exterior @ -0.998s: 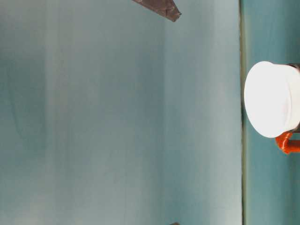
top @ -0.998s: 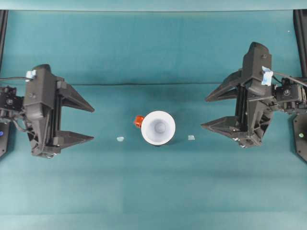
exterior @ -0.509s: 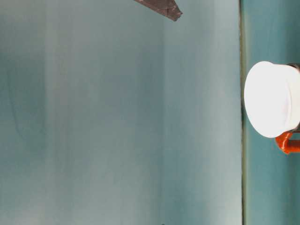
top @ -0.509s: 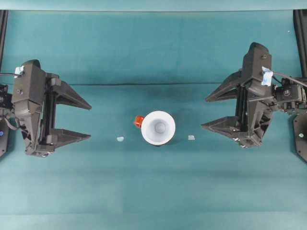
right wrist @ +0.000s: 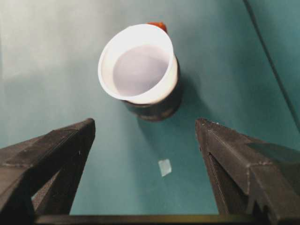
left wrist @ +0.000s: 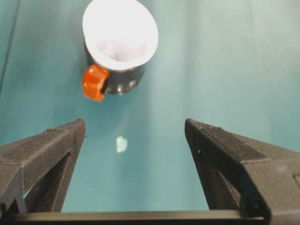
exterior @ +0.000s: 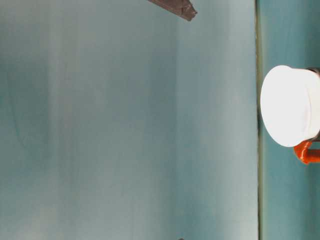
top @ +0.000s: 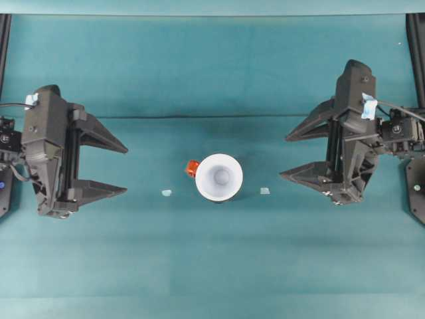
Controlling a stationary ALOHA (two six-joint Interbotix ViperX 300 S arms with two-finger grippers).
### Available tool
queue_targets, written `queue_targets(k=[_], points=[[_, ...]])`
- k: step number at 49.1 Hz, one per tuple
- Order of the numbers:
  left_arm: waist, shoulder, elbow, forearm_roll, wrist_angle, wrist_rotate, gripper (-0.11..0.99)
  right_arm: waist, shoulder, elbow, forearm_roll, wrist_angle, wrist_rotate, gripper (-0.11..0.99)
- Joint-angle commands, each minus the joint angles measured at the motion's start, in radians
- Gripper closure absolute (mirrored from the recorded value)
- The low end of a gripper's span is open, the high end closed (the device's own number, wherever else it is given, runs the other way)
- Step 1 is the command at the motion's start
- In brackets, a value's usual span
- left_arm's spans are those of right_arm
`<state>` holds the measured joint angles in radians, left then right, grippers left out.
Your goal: Put the paper cup into the moved red handle cup holder.
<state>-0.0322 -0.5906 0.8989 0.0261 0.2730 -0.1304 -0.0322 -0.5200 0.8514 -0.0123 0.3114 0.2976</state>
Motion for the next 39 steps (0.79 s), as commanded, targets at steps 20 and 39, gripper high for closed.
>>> queue_targets(k=[20,39], points=[[-0.002,0.003,-0.011,0.002,-0.005,0.003,-0.08,-0.002,-0.006,0.02,0.002,-0.006,-0.003,-0.08],[-0.002,0.0,0.008,0.0,-0.005,0.0,-0.08,-0.002,-0.018,0.052,0.003,-0.006,-0.002,-0.08]])
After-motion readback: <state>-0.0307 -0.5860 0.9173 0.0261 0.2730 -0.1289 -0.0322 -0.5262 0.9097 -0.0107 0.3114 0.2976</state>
